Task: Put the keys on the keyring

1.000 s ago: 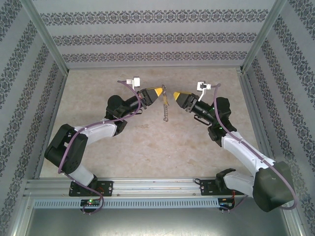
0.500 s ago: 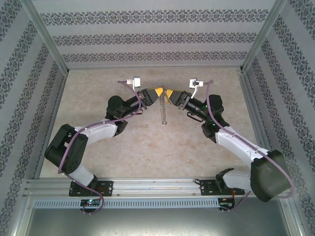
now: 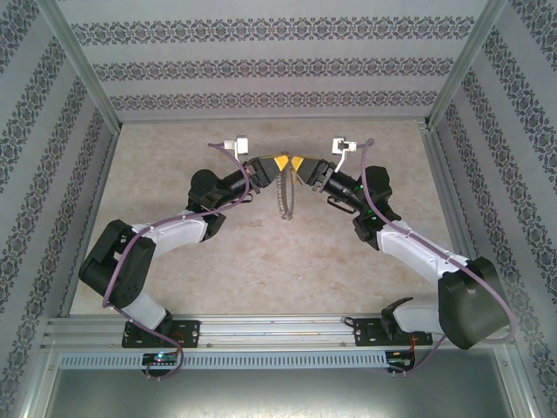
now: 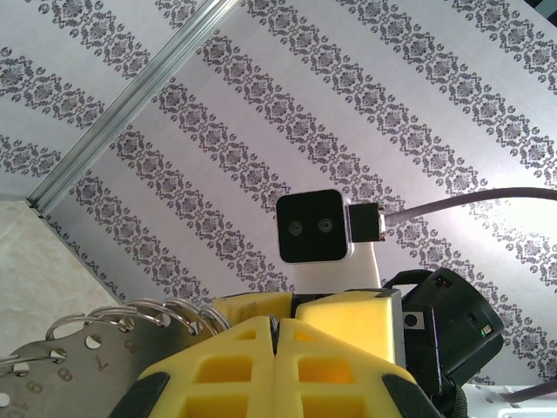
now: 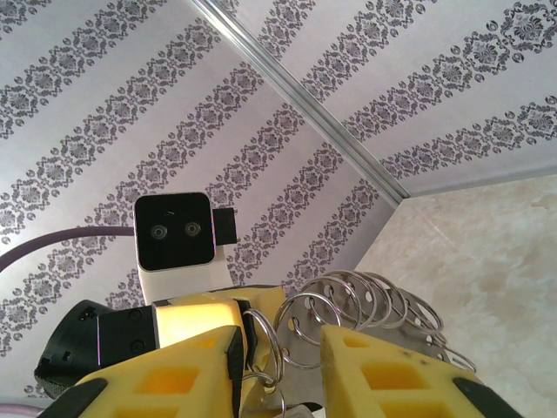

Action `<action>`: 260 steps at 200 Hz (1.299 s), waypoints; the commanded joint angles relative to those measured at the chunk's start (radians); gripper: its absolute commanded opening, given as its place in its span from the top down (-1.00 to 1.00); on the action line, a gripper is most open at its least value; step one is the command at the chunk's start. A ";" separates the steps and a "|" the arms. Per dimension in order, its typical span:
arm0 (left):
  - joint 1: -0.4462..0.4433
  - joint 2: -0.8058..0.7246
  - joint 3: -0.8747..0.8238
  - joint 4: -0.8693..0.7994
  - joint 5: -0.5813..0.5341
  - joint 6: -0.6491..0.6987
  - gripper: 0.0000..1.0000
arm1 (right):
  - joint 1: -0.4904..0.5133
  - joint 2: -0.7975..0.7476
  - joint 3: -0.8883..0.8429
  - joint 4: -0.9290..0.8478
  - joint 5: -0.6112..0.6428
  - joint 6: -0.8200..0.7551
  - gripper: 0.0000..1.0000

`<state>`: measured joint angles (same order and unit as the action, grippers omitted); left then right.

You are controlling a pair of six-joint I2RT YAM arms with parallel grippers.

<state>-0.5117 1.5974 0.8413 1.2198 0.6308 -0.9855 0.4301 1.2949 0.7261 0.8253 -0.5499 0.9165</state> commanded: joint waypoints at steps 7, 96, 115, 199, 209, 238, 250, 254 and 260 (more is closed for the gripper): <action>-0.018 0.000 0.000 0.087 -0.001 -0.010 1.00 | 0.013 0.013 0.035 0.069 -0.014 0.013 0.38; -0.018 0.001 -0.002 0.090 -0.001 -0.009 1.00 | 0.021 0.032 0.048 0.086 -0.029 0.024 0.42; -0.018 0.001 0.000 0.090 -0.001 -0.009 1.00 | 0.022 0.033 0.044 0.087 -0.032 0.023 0.50; -0.015 -0.008 0.010 0.048 0.012 0.013 1.00 | 0.000 0.018 0.026 0.074 -0.044 0.010 1.00; -0.009 -0.022 0.016 0.010 0.021 0.032 0.89 | -0.011 0.012 0.027 0.064 -0.052 0.005 1.00; 0.020 -0.094 0.023 -0.137 0.034 0.117 0.24 | -0.063 0.004 0.045 0.019 -0.121 -0.015 1.00; 0.031 -0.130 0.030 -0.224 0.036 0.165 0.12 | -0.086 0.008 0.052 0.015 -0.163 -0.014 1.00; 0.036 -0.144 0.032 -0.257 0.038 0.183 0.10 | -0.093 0.010 0.054 0.010 -0.177 -0.017 1.00; 0.040 -0.161 0.040 -0.307 0.042 0.212 0.07 | -0.103 0.012 0.061 0.001 -0.199 -0.023 1.00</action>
<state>-0.4953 1.5295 0.8417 1.0767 0.6464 -0.9035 0.3618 1.3228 0.7437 0.8211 -0.6464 0.9283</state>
